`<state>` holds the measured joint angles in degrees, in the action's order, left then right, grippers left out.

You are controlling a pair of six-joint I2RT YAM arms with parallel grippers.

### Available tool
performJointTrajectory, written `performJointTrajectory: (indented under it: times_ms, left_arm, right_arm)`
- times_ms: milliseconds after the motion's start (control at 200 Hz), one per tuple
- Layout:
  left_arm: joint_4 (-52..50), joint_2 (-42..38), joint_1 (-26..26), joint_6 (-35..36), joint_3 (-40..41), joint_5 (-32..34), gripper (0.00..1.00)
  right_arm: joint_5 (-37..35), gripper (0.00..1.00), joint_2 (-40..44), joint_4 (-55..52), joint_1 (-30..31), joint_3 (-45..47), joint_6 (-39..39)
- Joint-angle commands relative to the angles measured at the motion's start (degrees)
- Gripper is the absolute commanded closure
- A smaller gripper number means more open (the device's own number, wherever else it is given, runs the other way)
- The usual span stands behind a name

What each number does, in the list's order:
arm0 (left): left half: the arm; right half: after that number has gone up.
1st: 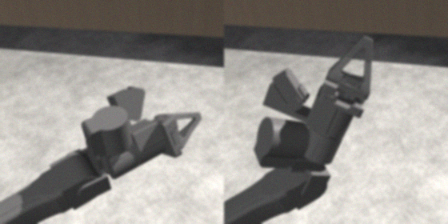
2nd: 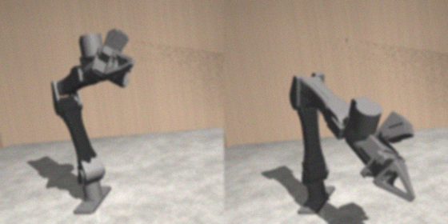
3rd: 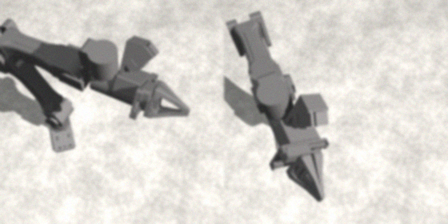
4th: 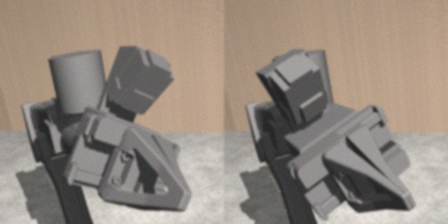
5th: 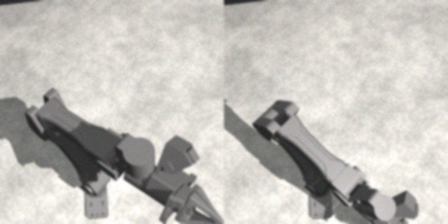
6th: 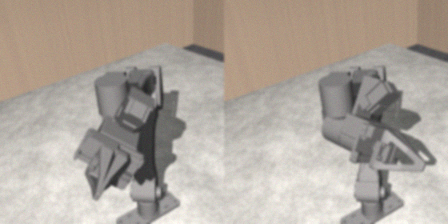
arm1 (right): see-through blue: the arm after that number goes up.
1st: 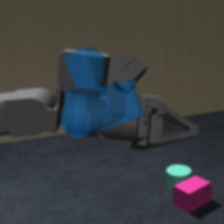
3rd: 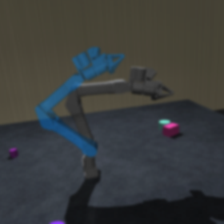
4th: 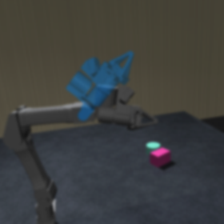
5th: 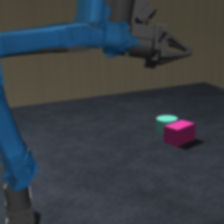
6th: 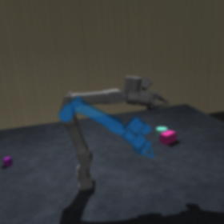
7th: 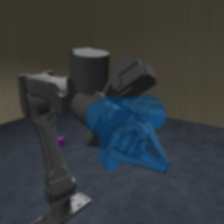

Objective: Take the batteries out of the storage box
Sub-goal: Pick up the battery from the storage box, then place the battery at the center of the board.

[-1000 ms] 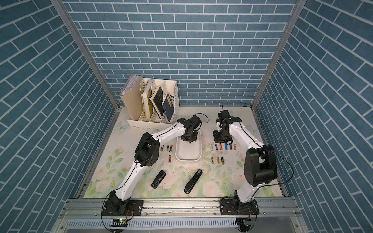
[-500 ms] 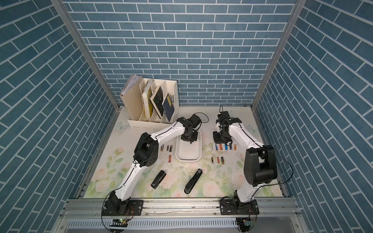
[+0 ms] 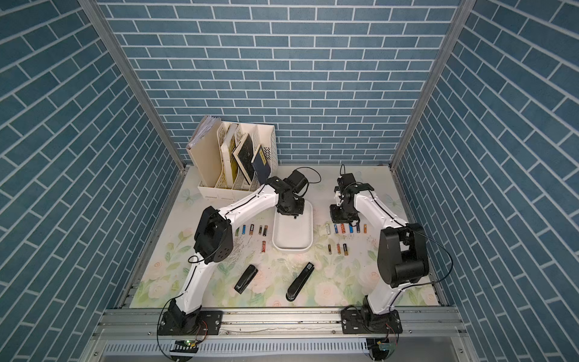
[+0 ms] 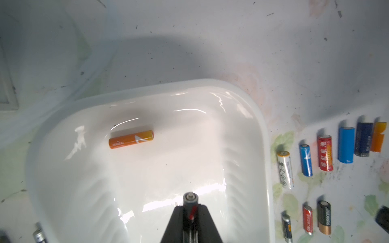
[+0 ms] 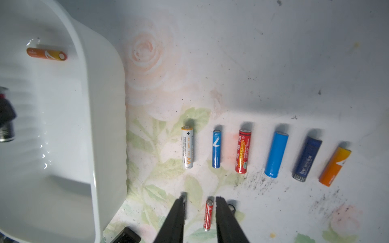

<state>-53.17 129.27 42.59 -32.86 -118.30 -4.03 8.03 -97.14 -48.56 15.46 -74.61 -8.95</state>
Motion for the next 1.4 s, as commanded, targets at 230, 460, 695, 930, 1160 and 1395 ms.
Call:
performJointTrajectory:
  times_ms: [230, 460, 695, 930, 1160, 1395]
  left_arm:
    - [3.12, -11.64, -2.21, -2.38, 12.10, -1.52, 0.83]
    - [3.75, -20.79, -4.72, -3.38, 20.86, -0.23, 0.82]
    - [5.71, -29.70, -8.66, -3.96, 31.95, 0.06, 0.82]
    - [9.35, -35.52, -11.26, -4.86, 44.43, -0.36, 0.82]
    - [15.32, -34.53, -11.65, -5.39, 52.24, -2.02, 0.82]
    - [18.62, -32.88, -11.52, -5.75, 56.29, -3.26, 0.82]
  right_arm:
    - [1.17, 0.71, -2.06, -0.29, -0.26, -2.45, 0.95]
    - [1.55, 0.71, -3.06, -0.40, -0.26, -3.41, 1.13]
    - [2.39, 0.71, -3.79, -0.47, -0.26, -4.15, 0.95]
    - [2.16, 0.71, -4.61, -1.82, -0.17, -6.40, 1.19]
    - [1.25, 0.71, -4.72, -2.89, -0.16, -6.22, 1.83]
    - [1.04, 0.71, -4.28, -3.08, -0.18, -5.88, 1.65]
